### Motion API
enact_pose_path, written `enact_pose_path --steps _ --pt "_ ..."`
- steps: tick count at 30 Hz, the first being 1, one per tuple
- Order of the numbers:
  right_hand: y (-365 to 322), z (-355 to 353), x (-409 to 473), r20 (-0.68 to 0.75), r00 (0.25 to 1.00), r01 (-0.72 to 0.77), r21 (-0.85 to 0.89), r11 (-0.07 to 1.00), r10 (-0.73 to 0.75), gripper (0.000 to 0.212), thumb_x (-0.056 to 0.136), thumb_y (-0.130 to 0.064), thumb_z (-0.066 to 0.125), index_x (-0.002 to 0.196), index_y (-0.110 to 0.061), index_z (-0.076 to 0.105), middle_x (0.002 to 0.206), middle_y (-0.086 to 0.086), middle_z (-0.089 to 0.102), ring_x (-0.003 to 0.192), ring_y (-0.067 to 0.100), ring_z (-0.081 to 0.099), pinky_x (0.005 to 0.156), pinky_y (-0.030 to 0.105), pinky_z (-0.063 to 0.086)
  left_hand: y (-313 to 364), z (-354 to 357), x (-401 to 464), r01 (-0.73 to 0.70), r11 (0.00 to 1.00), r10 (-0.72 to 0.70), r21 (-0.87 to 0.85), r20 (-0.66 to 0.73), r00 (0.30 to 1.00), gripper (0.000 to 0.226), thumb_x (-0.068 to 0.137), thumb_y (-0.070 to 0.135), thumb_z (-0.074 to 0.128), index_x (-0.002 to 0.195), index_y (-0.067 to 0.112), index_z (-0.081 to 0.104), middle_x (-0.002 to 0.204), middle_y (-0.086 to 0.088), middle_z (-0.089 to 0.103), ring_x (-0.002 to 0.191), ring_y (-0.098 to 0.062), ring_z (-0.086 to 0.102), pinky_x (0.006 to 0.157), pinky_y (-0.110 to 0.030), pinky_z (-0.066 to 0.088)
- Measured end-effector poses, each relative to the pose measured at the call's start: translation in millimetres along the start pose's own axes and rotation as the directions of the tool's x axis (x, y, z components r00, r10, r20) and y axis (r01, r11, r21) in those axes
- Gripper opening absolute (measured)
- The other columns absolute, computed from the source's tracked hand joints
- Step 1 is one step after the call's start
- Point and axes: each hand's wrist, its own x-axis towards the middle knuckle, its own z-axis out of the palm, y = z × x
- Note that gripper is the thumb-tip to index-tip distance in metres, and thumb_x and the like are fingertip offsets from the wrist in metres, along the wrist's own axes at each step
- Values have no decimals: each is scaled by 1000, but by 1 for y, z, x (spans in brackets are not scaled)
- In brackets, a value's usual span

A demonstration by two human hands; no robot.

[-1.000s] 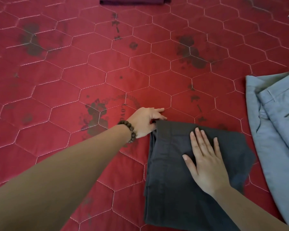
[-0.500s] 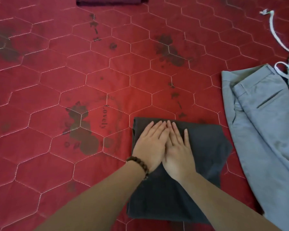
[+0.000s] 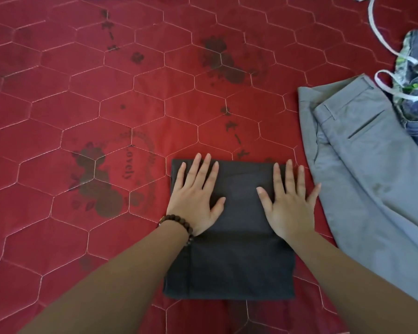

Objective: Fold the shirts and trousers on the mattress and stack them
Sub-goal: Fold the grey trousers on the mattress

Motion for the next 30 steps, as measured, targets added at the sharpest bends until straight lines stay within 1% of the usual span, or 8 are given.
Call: enact_pose_path --steps 4,7,12,15,18,21,27,30 --pt "-25 4 -44 -114 971 217 58 974 -209 66 95 -54 28 154 -25 16 162 6 7 149 27 0 114 66 2 14 5 -31 109 993 -109 -33 -2 994 74 89 59 33 152 22 21 161 -11 8 147 -34 -3 116 -59 8" --pt "-34 19 -82 -66 934 357 75 931 -352 61 97 -51 32 152 -28 23 161 0 12 149 24 6 112 63 18 20 10 -62 150 988 -149 -42 31 988 71 89 63 32 152 32 18 162 -6 3 146 -39 -4 114 -63 11" --pt "-26 18 -74 -47 990 138 117 984 -133 63 92 -62 30 150 -41 18 162 5 4 149 32 1 115 63 2 23 -1 -65 341 898 -345 -278 36 938 70 87 61 48 149 40 23 159 -19 -6 145 -41 5 116 -50 14" --pt "-23 19 -71 8 1000 27 145 989 -28 66 90 -67 20 151 -42 10 161 7 -8 148 34 -3 116 61 6 22 -9 -69 382 764 -436 -520 21 900 58 88 40 62 141 39 39 154 -16 13 134 -33 30 109 -47 36" --pt "-32 20 -69 21 999 42 156 987 -46 66 91 -67 18 151 -43 7 161 10 -10 148 30 -8 117 59 2 12 -16 -70 468 581 -498 -666 164 852 50 91 36 59 137 44 41 133 -9 37 98 -19 55 93 -35 49" --pt "-46 19 -69 37 997 57 196 979 -65 66 91 -67 21 150 -45 4 160 10 -15 148 28 -14 116 60 -1 -2 -22 -73 421 567 -488 -708 122 864 45 94 29 57 137 36 47 101 -1 45 76 -5 44 81 -24 43" --pt "-127 12 -65 49 980 177 248 953 -195 66 91 -66 24 150 -45 3 159 10 -19 146 28 -19 116 59 -7 -76 -31 -101 443 615 -583 -652 2 812 41 92 23 61 133 26 54 95 -5 45 77 -12 42 76 -21 35" --pt "-177 7 -58 37 951 284 279 917 -306 67 90 -66 22 151 -43 5 160 10 -17 147 29 -16 117 57 -7 -124 -36 -119 500 604 -658 -620 -35 752 41 91 21 62 131 23 56 102 -10 45 84 -19 46 83 -23 37"
